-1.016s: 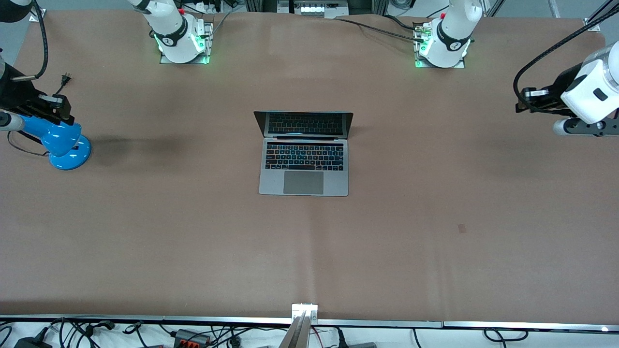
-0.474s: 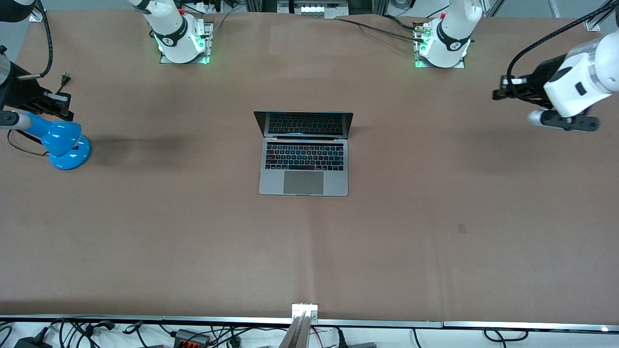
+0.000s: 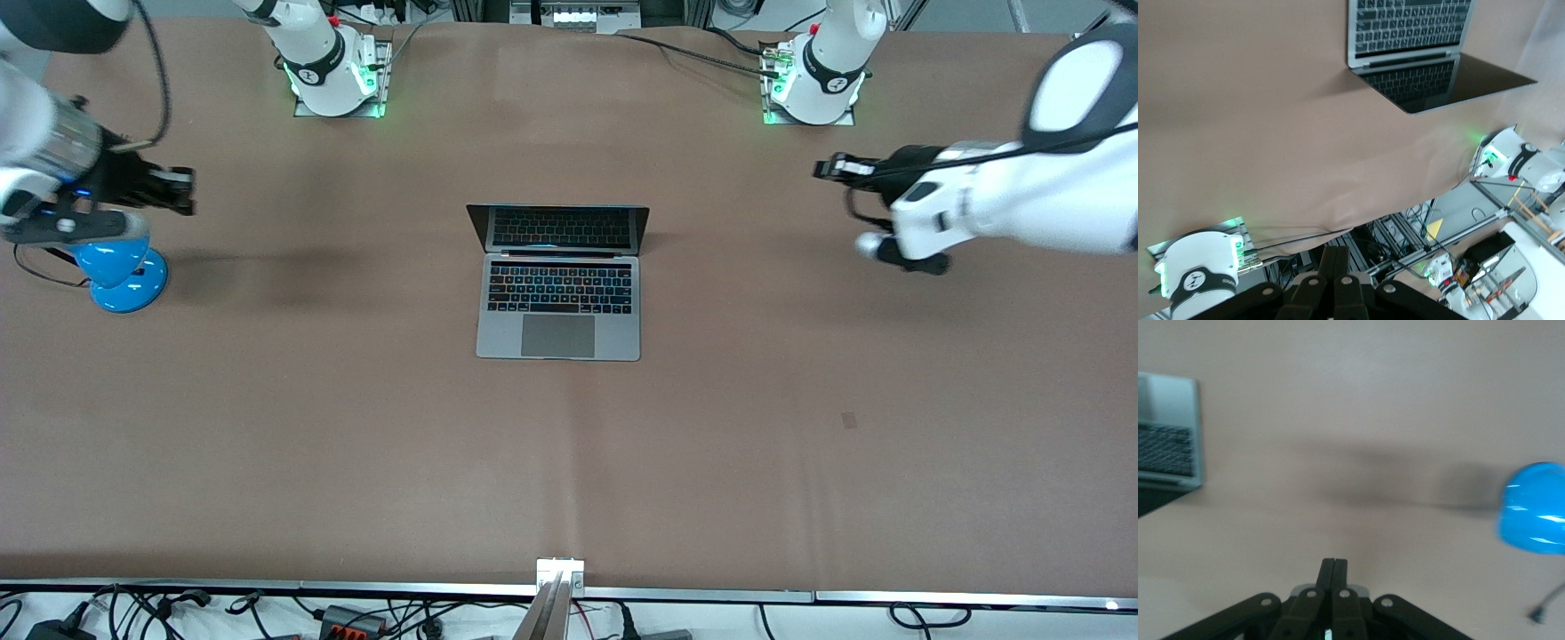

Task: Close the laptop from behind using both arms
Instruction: 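Move the left gripper and the right gripper toward the laptop's screen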

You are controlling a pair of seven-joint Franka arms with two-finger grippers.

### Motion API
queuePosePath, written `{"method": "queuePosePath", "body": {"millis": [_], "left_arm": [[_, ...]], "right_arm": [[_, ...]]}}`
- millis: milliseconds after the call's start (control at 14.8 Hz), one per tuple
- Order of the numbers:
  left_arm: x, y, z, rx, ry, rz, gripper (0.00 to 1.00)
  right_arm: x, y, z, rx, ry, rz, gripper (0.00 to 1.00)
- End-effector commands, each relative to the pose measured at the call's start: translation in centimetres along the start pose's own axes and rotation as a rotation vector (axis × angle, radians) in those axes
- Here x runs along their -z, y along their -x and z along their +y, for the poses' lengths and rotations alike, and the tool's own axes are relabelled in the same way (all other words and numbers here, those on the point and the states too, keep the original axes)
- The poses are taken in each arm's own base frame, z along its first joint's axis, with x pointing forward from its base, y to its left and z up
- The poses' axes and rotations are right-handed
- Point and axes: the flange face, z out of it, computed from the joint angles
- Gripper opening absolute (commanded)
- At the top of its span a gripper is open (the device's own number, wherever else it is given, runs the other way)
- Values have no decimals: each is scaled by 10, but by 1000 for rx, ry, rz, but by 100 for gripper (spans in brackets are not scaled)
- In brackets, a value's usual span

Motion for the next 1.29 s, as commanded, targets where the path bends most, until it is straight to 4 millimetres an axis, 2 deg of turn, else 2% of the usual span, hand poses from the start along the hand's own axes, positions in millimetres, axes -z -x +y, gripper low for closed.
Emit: {"method": "queuePosePath", "body": {"millis": [0,135,271,406,542,677,812,880,1016,1219], "left_arm": [[-62,-19,21,-24,44,-41,1],[-107,-29,25,-14,77,-76,0],[-134,-32,46,-38,57,-55,0],[-178,-33,57,-3,31,-59,0],[-191,-24,68,4,9,-33,0],[-212,-22,57,31,-5,-29,0],[-231,-8,65,22,-22,35,0],[-241,-10,68,25,-11,51,0],[-250,-15,76,36,10,70,0],[-254,-19,76,26,13,71,0]], "right_arm": [[-35,0,-16,-4,-110,-48,0],[-63,1,-43,9,-214,-83,0],[-86,6,-81,47,-274,-106,0],[-104,12,-111,79,-296,-130,0],[-121,21,-138,96,-331,-165,0],[-139,30,-162,90,-322,-188,0],[-155,40,-193,88,-308,-200,0],[-163,44,-209,66,-322,-211,0],[-181,51,-238,55,-332,-201,0],[-211,58,-278,47,-294,-187,0]]}}
